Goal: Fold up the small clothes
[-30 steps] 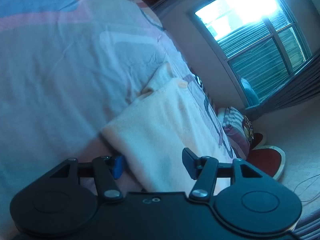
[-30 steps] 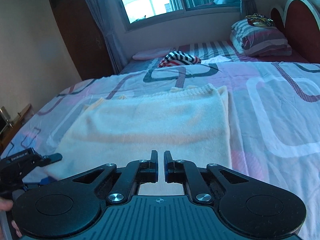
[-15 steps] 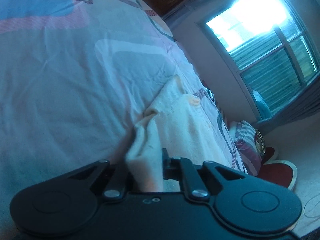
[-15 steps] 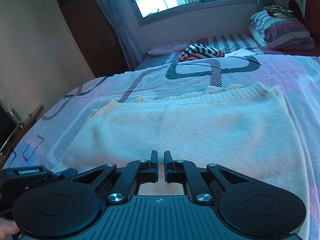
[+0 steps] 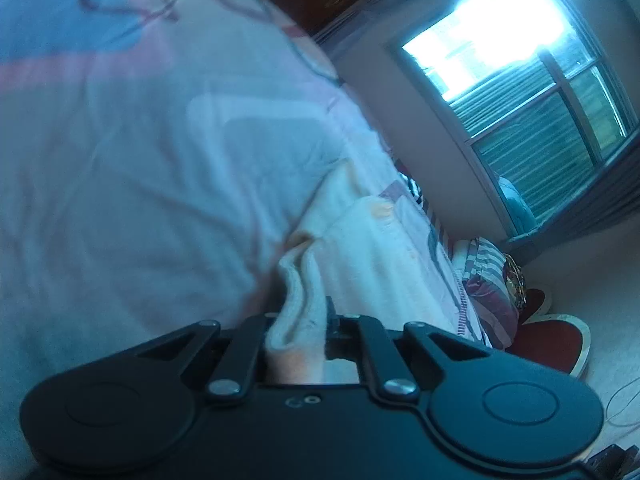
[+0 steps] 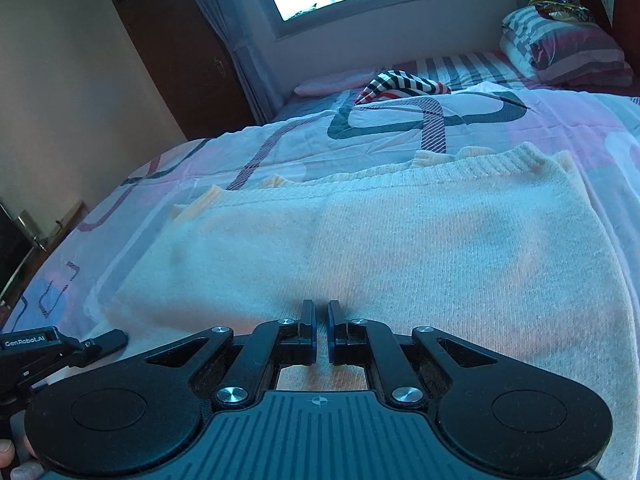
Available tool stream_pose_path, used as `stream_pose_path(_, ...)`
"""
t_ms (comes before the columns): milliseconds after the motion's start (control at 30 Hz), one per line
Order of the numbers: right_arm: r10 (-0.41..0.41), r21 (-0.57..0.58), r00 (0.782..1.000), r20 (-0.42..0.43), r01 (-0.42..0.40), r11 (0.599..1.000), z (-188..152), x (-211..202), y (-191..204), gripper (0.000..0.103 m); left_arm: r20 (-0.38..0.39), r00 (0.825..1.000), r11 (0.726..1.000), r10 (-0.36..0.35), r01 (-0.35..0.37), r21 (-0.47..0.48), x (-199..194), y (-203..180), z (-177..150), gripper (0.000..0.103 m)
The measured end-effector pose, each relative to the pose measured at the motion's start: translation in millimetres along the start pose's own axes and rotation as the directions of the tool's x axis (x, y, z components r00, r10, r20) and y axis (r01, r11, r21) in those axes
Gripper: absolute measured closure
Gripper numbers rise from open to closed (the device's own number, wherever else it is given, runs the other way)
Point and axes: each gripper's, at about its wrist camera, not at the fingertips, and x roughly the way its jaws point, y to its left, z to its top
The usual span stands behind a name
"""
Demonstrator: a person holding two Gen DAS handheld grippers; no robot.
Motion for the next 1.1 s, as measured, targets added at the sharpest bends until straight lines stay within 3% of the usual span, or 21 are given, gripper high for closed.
stream_pose_path(100, 0.01, 0.015, 1.0, 0.001, -0.01, 1.0, 1, -1, -4, 0.098, 0.036, 0.999, 0.99, -0.026, 0.021, 0.136, -12, -39, 0, 0.097)
stream_pose_path(167, 0.009, 0.051, 0.999, 0.031, -0.01, 0.999, 4, -11, -9, 0.097, 0.027, 0.998, 0.969, -0.06, 0.052, 0.24, -16, -71, -6, 0.097)
stream_pose_path(367, -0.035, 0.22, 0.987, 0.155, 0.0, 0.976, 12, -66, -58, 0.097, -0.085, 0.986, 0.845, -0.14, 0.164, 0.509, -11, -170, -56, 0.097)
stream_pose_path(467, -0.077, 0.277, 0.978, 0.192, 0.021, 0.961, 13, -96, -87, 0.097, -0.16, 0.979, 0.775, -0.128, 0.2, 0.599, 0, -202, -96, 0.097)
stream_pose_path(533, -0.113, 0.317, 0.97, 0.213, 0.041, 0.948, 13, -117, -107, 0.097, -0.233, 0.968, 0.748, -0.097, 0.225, 0.624, 14, -213, -123, 0.097)
stream_pose_path(567, -0.126, 0.333, 0.968, 0.218, 0.047, 0.942, 12, -126, -115, 0.097, -0.294, 0.953, 0.731, -0.071, 0.25, 0.634, 25, -216, -139, 0.092)
stream_pose_path(600, -0.131, 0.349, 0.967, 0.22, 0.048, 0.936, 10, -133, -123, 0.097, -0.358, 0.933, 0.712, -0.028, 0.27, 0.648, 36, -219, -154, 0.076)
stream_pose_path(633, -0.131, 0.368, 0.967, 0.217, 0.044, 0.929, 7, -146, -135, 0.097, -0.412, 0.911, 0.7, 0.019, 0.282, 0.656, 43, -222, -168, 0.07)
stream_pose_path(667, -0.131, 0.37, 0.968, 0.216, 0.043, 0.928, 6, -152, -138, 0.097, -0.448, 0.893, 0.686, 0.035, 0.304, 0.66, 42, -225, -178, 0.056)
stream_pose_path(700, -0.134, 0.369, 0.967, 0.215, 0.046, 0.928, 5, -157, -140, 0.097, -0.453, 0.891, 0.67, 0.002, 0.335, 0.662, 35, -226, -181, 0.05)
stream_pose_path(767, -0.131, 0.368, 0.967, 0.217, 0.043, 0.929, 4, -161, -141, 0.093, -0.415, 0.906, 0.633, -0.082, 0.369, 0.681, 13, -225, -174, 0.039)
stream_pose_path(800, -0.119, 0.369, 0.968, 0.22, 0.03, 0.929, 3, -165, -142, 0.09, -0.381, 0.92, 0.631, -0.096, 0.352, 0.691, 5, -223, -165, 0.033)
stream_pose_path(867, -0.1, 0.364, 0.969, 0.227, 0.011, 0.931, 3, -168, -139, 0.064, -0.304, 0.947, 0.661, -0.108, 0.297, 0.689, -1, -215, -140, 0.026)
stream_pose_path(967, -0.031, 0.328, 0.972, 0.233, -0.049, 0.944, 6, -161, -126, 0.06, -0.19, 0.981, 0.707, -0.038, 0.161, 0.688, 12, -195, -98, 0.025)
stream_pose_path(1033, 0.047, 0.282, 0.979, 0.2, -0.104, 0.954, 12, -139, -110, 0.06, -0.178, 0.984, 0.733, 0.031, 0.099, 0.673, 32, -186, -74, 0.027)
stream_pose_path(1100, 0.061, 0.273, 0.982, 0.18, -0.11, 0.956, 14, -130, -105, 0.06, -0.19, 0.977, 0.739, 0.099, 0.056, 0.671, 51, -176, -65, 0.03)
